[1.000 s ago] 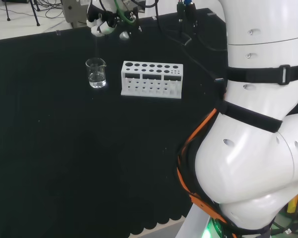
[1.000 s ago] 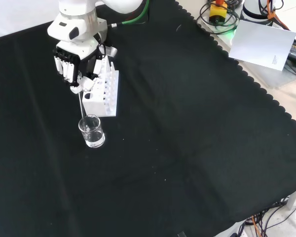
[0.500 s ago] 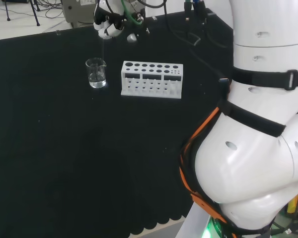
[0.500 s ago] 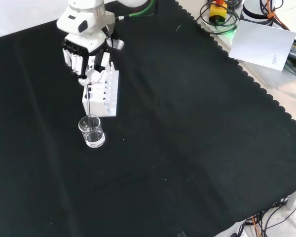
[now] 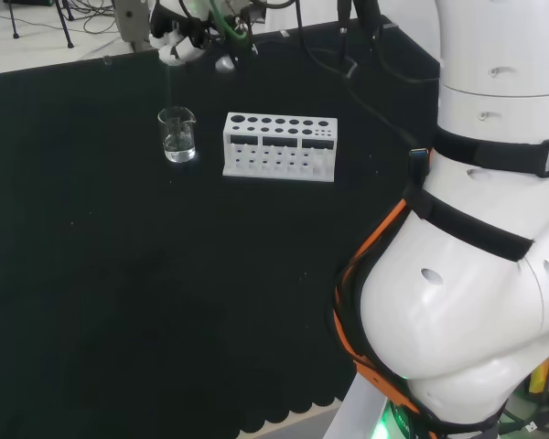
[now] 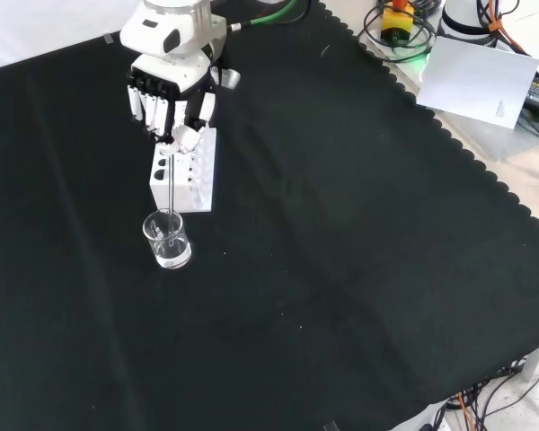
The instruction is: Stir in the beaker to the left of the white test tube rack with the glass rod.
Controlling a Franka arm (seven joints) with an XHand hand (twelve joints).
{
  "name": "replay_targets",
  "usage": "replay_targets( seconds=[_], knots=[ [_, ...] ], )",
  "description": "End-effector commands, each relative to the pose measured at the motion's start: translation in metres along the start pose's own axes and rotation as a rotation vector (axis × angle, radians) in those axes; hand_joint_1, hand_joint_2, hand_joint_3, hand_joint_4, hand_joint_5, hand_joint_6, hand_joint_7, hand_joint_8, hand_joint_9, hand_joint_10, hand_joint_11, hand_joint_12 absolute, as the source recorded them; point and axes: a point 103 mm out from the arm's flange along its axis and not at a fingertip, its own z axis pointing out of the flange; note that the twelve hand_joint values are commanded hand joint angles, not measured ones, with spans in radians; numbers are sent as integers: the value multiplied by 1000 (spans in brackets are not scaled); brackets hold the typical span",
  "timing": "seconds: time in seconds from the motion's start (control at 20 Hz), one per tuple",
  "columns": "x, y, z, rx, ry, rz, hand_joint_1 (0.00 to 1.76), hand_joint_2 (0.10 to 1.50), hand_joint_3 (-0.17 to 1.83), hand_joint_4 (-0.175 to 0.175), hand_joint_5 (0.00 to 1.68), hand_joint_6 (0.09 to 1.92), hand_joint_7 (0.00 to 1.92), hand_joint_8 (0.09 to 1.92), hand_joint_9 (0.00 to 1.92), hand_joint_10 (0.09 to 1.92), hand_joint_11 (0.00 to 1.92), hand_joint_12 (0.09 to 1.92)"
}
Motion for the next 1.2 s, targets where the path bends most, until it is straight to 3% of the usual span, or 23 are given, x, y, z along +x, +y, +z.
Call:
replay_targets(
  seconds=[0.05,0.45,0.65,1.0,1.2],
  knots=[
    [2,27,16,10,18,-32,1306,814,442,-175,1195,417,1201,1021,1742,533,1461,1010],
    [-45,11,24,36,13,35,1306,816,438,-175,1196,415,1201,1020,1739,536,1462,1009],
    [-57,-6,20,52,-1,71,1306,816,437,-175,1196,414,1201,1020,1739,537,1461,1009],
    [-42,-25,8,58,-8,74,1306,818,434,-175,1196,412,1200,1021,1739,540,1460,1009],
    [-17,-15,8,67,-17,33,1306,820,431,-175,1196,410,1199,1021,1738,541,1460,1009]
  ],
)
